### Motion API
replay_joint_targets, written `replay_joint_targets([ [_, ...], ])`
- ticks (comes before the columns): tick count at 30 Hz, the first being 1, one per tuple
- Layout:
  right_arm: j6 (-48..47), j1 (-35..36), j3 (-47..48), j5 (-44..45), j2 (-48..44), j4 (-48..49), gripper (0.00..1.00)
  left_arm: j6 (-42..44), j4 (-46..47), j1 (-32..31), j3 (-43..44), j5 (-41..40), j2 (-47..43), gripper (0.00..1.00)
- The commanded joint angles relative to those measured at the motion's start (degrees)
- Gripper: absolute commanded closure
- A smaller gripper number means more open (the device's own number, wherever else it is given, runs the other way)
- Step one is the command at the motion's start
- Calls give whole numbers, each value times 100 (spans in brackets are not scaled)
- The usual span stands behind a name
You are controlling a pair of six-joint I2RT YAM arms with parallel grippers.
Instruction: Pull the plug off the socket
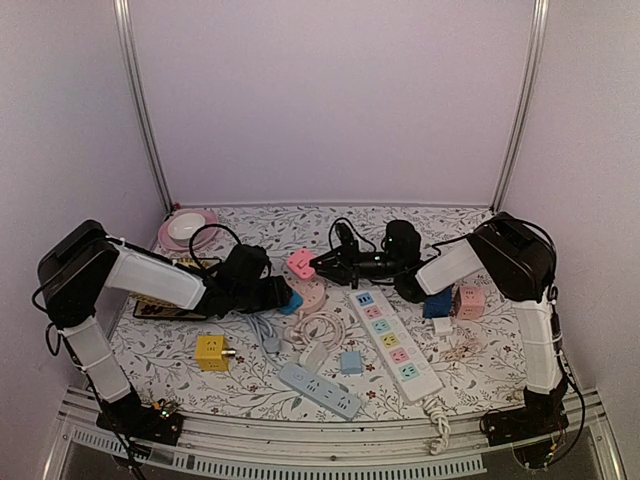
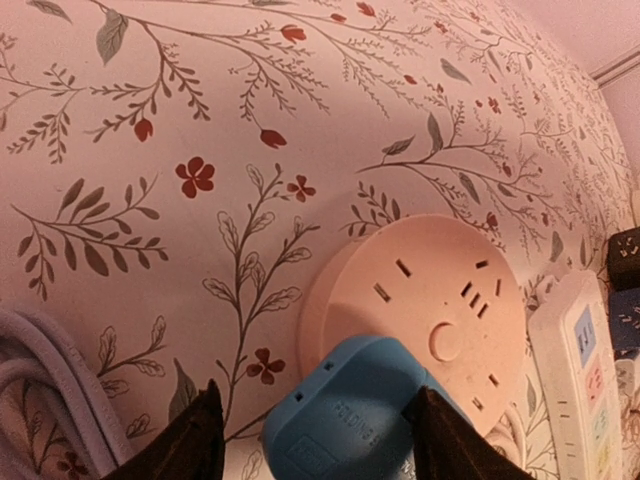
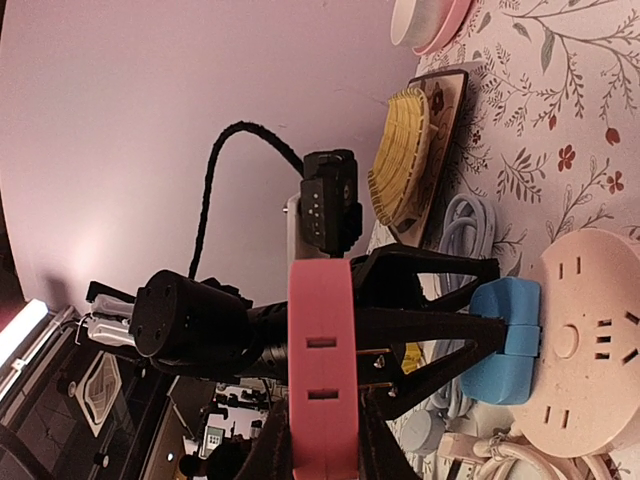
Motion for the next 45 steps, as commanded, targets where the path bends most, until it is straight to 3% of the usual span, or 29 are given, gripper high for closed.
replay_joint_targets([
  [1, -636, -134, -240, 237, -475, -534, 92, 171, -939, -55, -117, 41, 24, 35],
  [8, -2106, -410, -592, 1124, -1053, -2305, 92, 196, -837, -36, -289, 320, -843, 33],
  [14, -3438, -497, -565, 2473, -1486, -4046, 85, 57, -613, -1, -628, 637, -1614, 32],
  [18, -3943, -532, -442, 3091, -1550, -4652, 80, -138, -373, 6, -827, 807, -1892, 31],
  [24, -4338, -538, -306, 3514, -1579, -5119, 68, -442, -222, 11, -991, 798, -1885, 31],
  [35, -4602, -427, -362, 4062, -2044, -5550, 50, -1346, 900, 64, -1602, 1175, -1514, 31],
  [45, -4766, 99, -125, 4402, -2230, -5843, 48, -1698, 1679, 99, -1619, 1433, -1029, 33],
])
